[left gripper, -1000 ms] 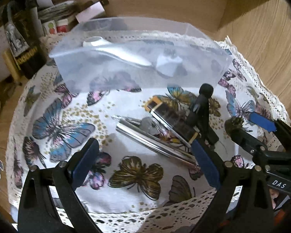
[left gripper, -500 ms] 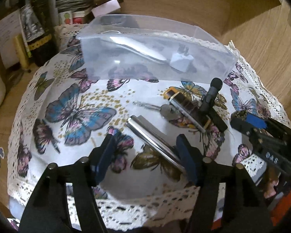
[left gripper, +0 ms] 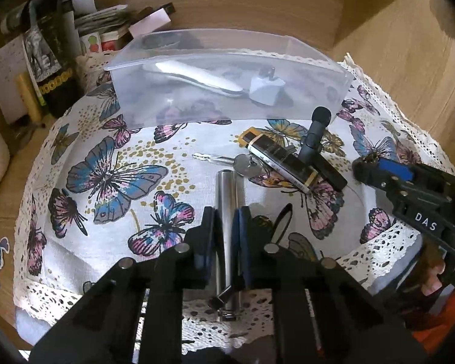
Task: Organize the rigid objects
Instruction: 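Grasp the silver metal cylinder with the left tool while the right tool grasps the dark spiky ball, then carry the cylinder with the left tool into the box while the right tool releases the spiky ball inside, then grasp the black microphone-shaped item with the right tool while the left tool grasps the labeled vial, then carry the vial with the left tool into the box while the right tool drops the microphone in, then grasp the black flash drive with the right tool while the left tool reaches the keys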
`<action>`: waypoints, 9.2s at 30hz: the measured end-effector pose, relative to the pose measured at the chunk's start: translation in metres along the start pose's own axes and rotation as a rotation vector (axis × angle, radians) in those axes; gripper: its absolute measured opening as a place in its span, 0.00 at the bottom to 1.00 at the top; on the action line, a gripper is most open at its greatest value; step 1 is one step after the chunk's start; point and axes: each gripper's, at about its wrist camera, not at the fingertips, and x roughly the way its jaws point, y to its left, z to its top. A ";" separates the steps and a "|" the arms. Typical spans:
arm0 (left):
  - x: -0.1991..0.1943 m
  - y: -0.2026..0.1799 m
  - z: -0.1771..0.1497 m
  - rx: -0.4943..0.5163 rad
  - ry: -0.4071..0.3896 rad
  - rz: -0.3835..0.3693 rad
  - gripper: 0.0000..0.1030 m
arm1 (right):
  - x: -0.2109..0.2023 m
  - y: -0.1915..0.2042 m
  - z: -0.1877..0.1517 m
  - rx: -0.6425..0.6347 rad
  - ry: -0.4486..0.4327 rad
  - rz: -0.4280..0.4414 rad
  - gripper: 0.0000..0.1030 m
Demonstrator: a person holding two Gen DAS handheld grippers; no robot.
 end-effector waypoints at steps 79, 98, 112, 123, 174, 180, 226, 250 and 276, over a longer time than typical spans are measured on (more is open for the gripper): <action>0.025 0.068 0.149 -0.088 -0.130 -0.036 0.32 | 0.038 0.016 0.131 -0.058 -0.102 -0.041 0.41; -0.043 0.053 0.115 -0.042 -0.265 0.049 0.80 | -0.018 0.028 0.101 -0.087 -0.172 -0.015 0.52; -0.018 0.060 0.075 -0.039 -0.118 0.053 0.83 | 0.021 0.036 0.055 -0.068 0.041 0.066 0.52; 0.001 0.059 0.058 -0.053 -0.037 0.022 0.83 | 0.048 0.046 0.055 -0.052 0.122 0.111 0.26; 0.029 -0.052 0.065 0.144 0.029 -0.032 0.10 | -0.015 -0.021 0.046 0.043 -0.104 0.124 0.23; 0.010 -0.041 0.069 0.118 -0.024 -0.042 0.10 | -0.018 -0.012 0.051 0.028 -0.120 0.123 0.23; 0.037 0.033 0.151 -0.003 -0.099 -0.083 0.10 | 0.049 0.017 0.125 -0.094 -0.059 0.035 0.23; -0.010 0.027 0.139 0.001 -0.182 -0.048 0.48 | 0.003 0.028 0.123 -0.110 -0.164 0.036 0.59; -0.028 0.040 0.063 -0.046 -0.093 -0.015 0.85 | 0.010 0.023 0.038 -0.062 0.010 0.065 0.66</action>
